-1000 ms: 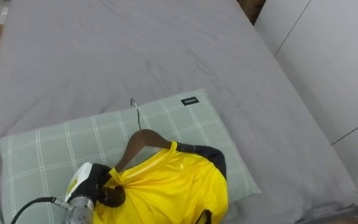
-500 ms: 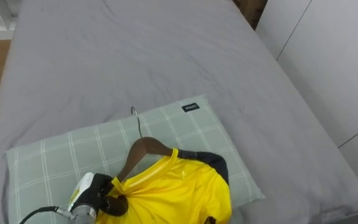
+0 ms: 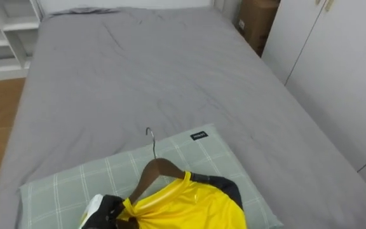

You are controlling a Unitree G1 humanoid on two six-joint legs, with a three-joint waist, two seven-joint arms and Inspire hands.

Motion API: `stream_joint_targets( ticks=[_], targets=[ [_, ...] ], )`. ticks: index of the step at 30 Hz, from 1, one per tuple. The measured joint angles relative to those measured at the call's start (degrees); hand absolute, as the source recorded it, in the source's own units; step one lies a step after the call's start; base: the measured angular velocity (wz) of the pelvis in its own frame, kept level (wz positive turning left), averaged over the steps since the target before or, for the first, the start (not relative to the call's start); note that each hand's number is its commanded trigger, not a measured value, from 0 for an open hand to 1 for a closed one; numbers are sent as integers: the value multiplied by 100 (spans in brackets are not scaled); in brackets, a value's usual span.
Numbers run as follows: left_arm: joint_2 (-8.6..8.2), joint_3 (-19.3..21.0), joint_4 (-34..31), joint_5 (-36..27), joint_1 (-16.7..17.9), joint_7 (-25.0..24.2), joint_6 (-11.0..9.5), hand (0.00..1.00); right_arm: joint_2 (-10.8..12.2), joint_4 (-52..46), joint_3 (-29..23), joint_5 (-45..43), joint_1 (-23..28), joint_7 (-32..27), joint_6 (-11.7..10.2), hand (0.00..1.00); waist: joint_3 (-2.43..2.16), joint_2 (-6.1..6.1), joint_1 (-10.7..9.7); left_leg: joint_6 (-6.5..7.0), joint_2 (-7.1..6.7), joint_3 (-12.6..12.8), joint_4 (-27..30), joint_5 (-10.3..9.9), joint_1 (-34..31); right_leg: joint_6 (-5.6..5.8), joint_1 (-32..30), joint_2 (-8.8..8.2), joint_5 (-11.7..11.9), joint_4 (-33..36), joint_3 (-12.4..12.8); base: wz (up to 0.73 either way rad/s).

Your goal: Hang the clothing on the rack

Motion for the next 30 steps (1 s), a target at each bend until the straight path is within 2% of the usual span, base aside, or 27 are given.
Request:
stream_joint_targets(
  ticks=[3,6,8,10,13,15,16,19,21,24,26,30],
  targets=[
    [47,2,-342,-5,252,-4,-1,100,-9,6,-248,-2,141,-45,-8,0,-7,38,46,4,-32,-17,-214,28,319,36,283,-7,-53,-73,-11,4],
    [169,-2,-834,2,506,-68,-2,100,-25,-7,-438,-16,255,-54,-30,0,-5,64,21,6,-67,-110,-330,26,439,65,386,-41,-111,-66,-77,15],
    [307,-84,-1425,-2,881,-112,-4,100,-51,-21,-448,-84,342,-109,-34,0,-7,79,30,8,-68,-117,-329,26,525,67,476,-38,-113,-63,-55,6],
    [335,-114,-1695,0,1070,-135,-6,100,-88,-21,-452,-169,395,-152,-33,0,-19,102,39,10,-72,-121,-326,25,574,81,527,-40,-125,-64,-51,3],
    [355,-115,-1791,8,1163,-208,-7,100,-92,-15,-668,-322,433,-223,-33,0,0,147,7,20,-85,-215,-357,19,656,102,673,-50,-162,-103,-94,15],
    [359,-118,-1941,9,1226,-211,-6,100,-98,-17,-834,-381,457,-265,-34,0,-13,170,10,20,-91,-251,-389,18,667,104,696,-49,-164,-139,-106,10],
    [367,-110,-2066,22,1265,-218,-6,100,-100,-19,-960,-438,510,-286,-34,0,-13,176,75,20,-91,-249,-417,20,698,103,700,-48,-163,-132,-106,-3],
    [474,-99,-2632,101,1604,-216,-9,100,-143,-125,-1178,-464,717,-390,-35,0,-12,177,167,22,-85,-263,-419,27,842,93,840,-37,-200,-133,-108,2],
    [552,-100,-2869,118,1754,-212,-11,100,-173,-167,-1196,-526,796,-488,-34,0,-14,180,148,22,-89,-291,-408,27,867,104,882,-50,-234,-143,-139,9],
    [632,-88,-2998,65,1805,-201,-12,100,-179,-189,-1334,-670,795,-602,-34,0,-7,167,174,22,-96,-280,-422,27,891,112,887,-62,-255,-135,-163,0],
    [684,-70,-3057,43,1861,-195,-38,100,-186,-216,-1498,-882,770,-760,-34,0,16,111,156,24,-105,-278,-445,28,948,117,908,-69,-301,-105,-159,0],
    [724,-44,-3057,43,1930,-167,-55,100,-198,-453,-1813,-1226,775,-1238,-32,0,-8,4,154,24,-126,-284,-419,28,962,130,891,-79,-384,33,-176,0]
  ],
)
